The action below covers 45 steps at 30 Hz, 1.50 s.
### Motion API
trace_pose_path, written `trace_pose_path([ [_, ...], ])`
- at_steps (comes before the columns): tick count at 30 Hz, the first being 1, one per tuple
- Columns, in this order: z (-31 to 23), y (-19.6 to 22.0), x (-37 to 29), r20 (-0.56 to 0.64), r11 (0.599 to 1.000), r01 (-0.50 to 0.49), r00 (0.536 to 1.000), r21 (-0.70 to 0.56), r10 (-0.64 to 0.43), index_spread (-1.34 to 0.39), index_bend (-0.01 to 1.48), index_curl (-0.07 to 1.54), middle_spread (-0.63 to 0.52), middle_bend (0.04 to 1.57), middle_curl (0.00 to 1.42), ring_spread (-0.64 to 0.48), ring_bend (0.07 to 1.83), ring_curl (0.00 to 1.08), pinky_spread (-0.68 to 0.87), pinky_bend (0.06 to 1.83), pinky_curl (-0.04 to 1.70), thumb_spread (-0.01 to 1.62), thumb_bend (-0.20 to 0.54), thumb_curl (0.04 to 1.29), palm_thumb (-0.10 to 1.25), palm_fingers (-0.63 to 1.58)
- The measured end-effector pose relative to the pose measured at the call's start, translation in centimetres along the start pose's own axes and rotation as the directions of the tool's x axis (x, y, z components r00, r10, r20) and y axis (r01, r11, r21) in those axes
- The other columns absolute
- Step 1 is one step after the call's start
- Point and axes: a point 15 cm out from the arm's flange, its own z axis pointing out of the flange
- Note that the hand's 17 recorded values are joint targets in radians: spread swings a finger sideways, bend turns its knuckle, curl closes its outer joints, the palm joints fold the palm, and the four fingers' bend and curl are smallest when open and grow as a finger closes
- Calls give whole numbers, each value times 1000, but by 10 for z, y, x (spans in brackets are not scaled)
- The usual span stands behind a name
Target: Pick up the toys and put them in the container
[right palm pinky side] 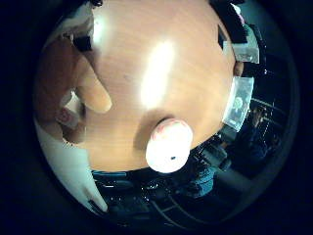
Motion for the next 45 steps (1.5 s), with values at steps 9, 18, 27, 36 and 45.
trace_pose_path([
  [9,-123,65,-25,-42,999,-10,999,41,12,-251,1018,898,-155,1294,823,-207,1387,708,-209,1253,837,896,-16,683,1044,1088],
  [18,-266,103,-74,-137,979,66,990,190,-40,-250,1002,925,-157,1284,835,-214,1370,723,-220,1226,873,882,-17,734,1033,1075],
  [27,-321,115,-174,-222,926,226,962,303,-162,-254,982,943,-160,1270,845,-224,1353,733,-235,1207,879,847,-19,762,1023,1086],
  [36,-330,114,-279,-223,868,350,932,352,-286,-252,985,947,-161,1258,853,-229,1341,742,-240,1197,884,827,-17,790,1020,1093],
  [45,-338,114,-359,-203,794,435,900,425,-385,-251,984,947,-162,1254,860,-231,1336,748,-242,1194,888,812,-18,802,1016,1094],
])
